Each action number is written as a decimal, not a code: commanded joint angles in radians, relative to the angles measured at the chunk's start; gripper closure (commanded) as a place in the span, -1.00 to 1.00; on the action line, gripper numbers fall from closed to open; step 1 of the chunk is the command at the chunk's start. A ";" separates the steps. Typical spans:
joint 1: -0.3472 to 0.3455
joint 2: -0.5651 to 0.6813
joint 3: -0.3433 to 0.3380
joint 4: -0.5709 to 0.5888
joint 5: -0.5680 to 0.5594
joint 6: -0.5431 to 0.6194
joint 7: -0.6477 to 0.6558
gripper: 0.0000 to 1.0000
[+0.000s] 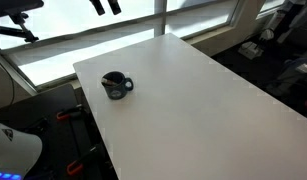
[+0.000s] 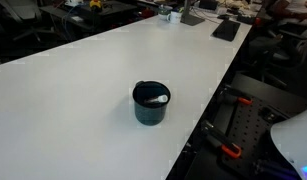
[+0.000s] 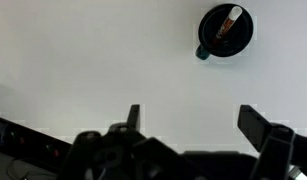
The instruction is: Remove the marker from the mug.
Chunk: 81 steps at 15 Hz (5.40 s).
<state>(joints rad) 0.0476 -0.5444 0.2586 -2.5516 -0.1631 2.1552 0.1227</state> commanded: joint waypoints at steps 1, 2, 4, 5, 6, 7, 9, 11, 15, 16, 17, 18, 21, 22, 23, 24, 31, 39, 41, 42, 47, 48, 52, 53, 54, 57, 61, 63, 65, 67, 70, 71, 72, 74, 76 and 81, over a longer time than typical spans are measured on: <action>0.024 0.004 -0.022 0.002 -0.014 -0.005 0.011 -1.00; 0.024 0.004 -0.022 0.002 -0.014 -0.005 0.011 -1.00; 0.024 0.004 -0.022 0.002 -0.014 -0.005 0.011 -1.00; 0.024 0.004 -0.022 0.002 -0.014 -0.005 0.011 -1.00; 0.024 0.004 -0.022 0.002 -0.014 -0.005 0.011 -1.00; 0.024 0.004 -0.022 0.002 -0.014 -0.005 0.011 -1.00; 0.024 0.004 -0.022 0.002 -0.014 -0.005 0.011 -1.00; 0.024 0.004 -0.022 0.003 -0.014 -0.005 0.011 -1.00; 0.024 0.004 -0.022 0.002 -0.014 -0.005 0.011 -1.00; 0.024 0.004 -0.022 0.002 -0.014 -0.005 0.011 -1.00; 0.024 0.004 -0.022 0.002 -0.014 -0.005 0.011 -1.00; 0.024 0.004 -0.022 0.002 -0.014 -0.005 0.011 -1.00; 0.024 0.004 -0.022 0.002 -0.014 -0.005 0.011 -1.00; 0.024 0.004 -0.022 0.002 -0.014 -0.005 0.011 -1.00; 0.024 0.004 -0.022 0.002 -0.014 -0.005 0.011 -1.00; 0.024 0.004 -0.022 0.002 -0.014 -0.005 0.011 -1.00; 0.024 0.004 -0.022 0.002 -0.014 -0.005 0.011 -1.00; 0.024 0.004 -0.022 0.002 -0.014 -0.005 0.011 -1.00; 0.024 0.004 -0.022 0.002 -0.014 -0.005 0.011 -1.00; 0.026 0.020 -0.028 -0.006 0.000 0.001 0.012 -1.00; 0.072 0.156 -0.135 -0.013 0.117 0.032 -0.145 -1.00; 0.076 0.192 -0.152 -0.004 0.135 0.034 -0.181 -1.00; 0.070 0.223 -0.170 -0.015 0.151 0.033 -0.236 -1.00; 0.071 0.253 -0.178 -0.006 0.163 0.034 -0.262 -1.00; 0.070 0.276 -0.182 0.002 0.168 0.035 -0.276 -1.00; 0.073 0.298 -0.181 0.018 0.168 0.035 -0.277 -1.00; 0.080 0.330 -0.185 0.035 0.187 0.045 -0.297 -1.00; 0.083 0.360 -0.181 0.053 0.184 0.047 -0.302 -1.00; 0.088 0.392 -0.176 0.074 0.185 0.045 -0.313 -1.00; 0.092 0.424 -0.166 0.101 0.182 0.038 -0.321 -1.00; 0.103 0.479 -0.146 0.137 0.171 0.018 -0.319 -1.00; 0.105 0.493 -0.141 0.145 0.170 0.014 -0.318 -1.00; 0.105 0.505 -0.135 0.148 0.169 0.011 -0.311 -1.00; 0.103 0.525 -0.128 0.159 0.165 -0.023 -0.291 -1.00; 0.098 0.530 -0.131 0.164 0.164 -0.089 -0.247 -1.00; 0.082 0.521 -0.139 0.182 0.136 -0.216 -0.122 -1.00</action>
<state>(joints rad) 0.1384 -0.0186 0.1207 -2.3965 -0.0063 2.0183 -0.0694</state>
